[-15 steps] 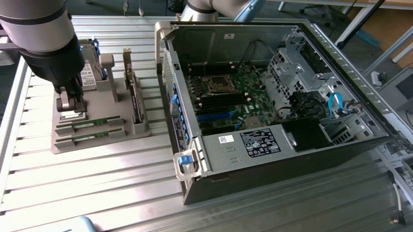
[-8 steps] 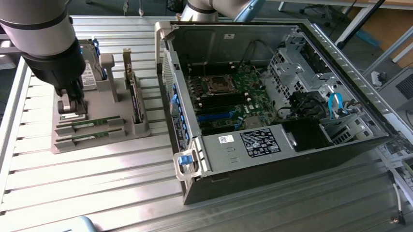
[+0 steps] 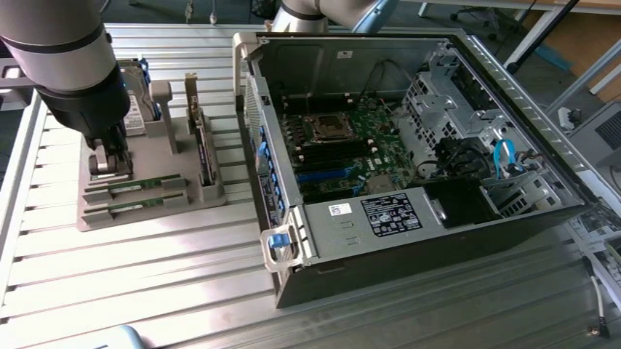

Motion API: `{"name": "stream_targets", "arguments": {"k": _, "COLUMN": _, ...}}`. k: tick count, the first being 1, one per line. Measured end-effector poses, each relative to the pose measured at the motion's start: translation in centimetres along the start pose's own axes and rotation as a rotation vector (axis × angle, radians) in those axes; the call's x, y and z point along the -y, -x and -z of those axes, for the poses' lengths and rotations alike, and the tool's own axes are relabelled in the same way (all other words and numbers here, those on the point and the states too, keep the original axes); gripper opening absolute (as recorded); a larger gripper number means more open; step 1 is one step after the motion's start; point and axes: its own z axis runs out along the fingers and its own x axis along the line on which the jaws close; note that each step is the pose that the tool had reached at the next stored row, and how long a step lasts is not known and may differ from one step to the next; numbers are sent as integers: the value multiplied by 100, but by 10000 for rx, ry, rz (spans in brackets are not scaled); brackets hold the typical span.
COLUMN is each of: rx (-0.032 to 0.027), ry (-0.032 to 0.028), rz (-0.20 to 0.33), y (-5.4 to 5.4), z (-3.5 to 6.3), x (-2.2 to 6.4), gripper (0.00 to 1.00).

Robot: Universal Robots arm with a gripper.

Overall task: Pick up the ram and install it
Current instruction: 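Pick up the ram and move it above insertion slot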

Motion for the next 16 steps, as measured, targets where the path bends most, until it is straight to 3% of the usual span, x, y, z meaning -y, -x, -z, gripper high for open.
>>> {"name": "stream_targets", "arguments": {"k": 6, "rx": 0, "ry": 0, "rz": 7, "y": -3, "z": -51, "x": -2, "gripper": 11}}
{"name": "stream_targets", "arguments": {"k": 16, "rx": 0, "ry": 1, "rz": 9, "y": -35, "z": -53, "x": -4, "gripper": 11}}
